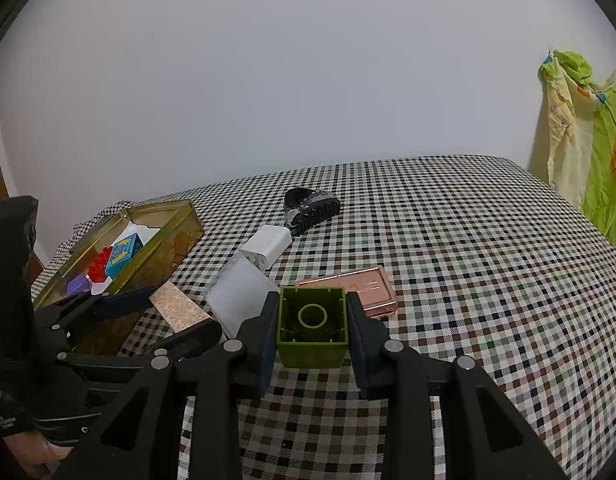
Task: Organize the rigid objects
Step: 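Grasp the beige patterned box with the left gripper, then carry the beige box and lime green block over the tray with both grippers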
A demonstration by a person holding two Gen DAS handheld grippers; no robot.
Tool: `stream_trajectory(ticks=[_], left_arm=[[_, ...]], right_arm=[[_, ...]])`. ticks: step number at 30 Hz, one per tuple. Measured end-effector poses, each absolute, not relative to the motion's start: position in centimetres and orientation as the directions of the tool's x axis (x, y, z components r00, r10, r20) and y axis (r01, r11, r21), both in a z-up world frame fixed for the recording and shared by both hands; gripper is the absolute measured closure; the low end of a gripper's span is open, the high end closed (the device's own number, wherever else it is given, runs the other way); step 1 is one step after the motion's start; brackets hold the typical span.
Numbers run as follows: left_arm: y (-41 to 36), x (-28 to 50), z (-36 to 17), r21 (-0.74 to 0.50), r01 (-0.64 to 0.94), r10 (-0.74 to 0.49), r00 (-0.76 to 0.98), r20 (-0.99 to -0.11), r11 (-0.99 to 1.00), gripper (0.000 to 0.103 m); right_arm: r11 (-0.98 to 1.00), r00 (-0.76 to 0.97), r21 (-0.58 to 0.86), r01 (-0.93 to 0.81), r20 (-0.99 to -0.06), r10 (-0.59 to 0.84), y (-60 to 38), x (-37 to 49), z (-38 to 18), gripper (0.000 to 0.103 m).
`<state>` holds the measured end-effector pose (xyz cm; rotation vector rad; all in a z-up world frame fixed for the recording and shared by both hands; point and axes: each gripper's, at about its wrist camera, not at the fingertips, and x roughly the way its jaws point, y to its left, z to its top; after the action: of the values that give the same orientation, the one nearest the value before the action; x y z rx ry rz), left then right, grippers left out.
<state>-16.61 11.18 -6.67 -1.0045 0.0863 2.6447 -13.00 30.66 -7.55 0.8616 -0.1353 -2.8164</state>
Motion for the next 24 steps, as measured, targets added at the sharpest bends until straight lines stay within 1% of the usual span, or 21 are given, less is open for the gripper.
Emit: stream_trajectory(ticks=[4,10,24], left_arm=[[11.1,-16.0,-6.2,-0.031,-0.289,0.245,-0.742,-0.625,-0.957,0.023],[10.7,-14.7,-5.2,-0.002,-0.243,0.205,-0.813,-0.545,-0.97,0.023],[10.1,-13.0,-4.3,0.021,-0.194,0.165,-0.88,-0.446,-0.981,0.023]], right_arm=[[-0.978,-0.822,0.143,0.154,-0.531,-0.207,30.6,-12.8,-7.4,0.069],[-0.976,-0.843,0.138,0.168,-0.494,-0.215,30.1,-12.5,-7.0,0.069],[-0.979,-0.873,0.124,0.164,-0.444,-0.202,29.7,-12.1,-6.7,0.069]])
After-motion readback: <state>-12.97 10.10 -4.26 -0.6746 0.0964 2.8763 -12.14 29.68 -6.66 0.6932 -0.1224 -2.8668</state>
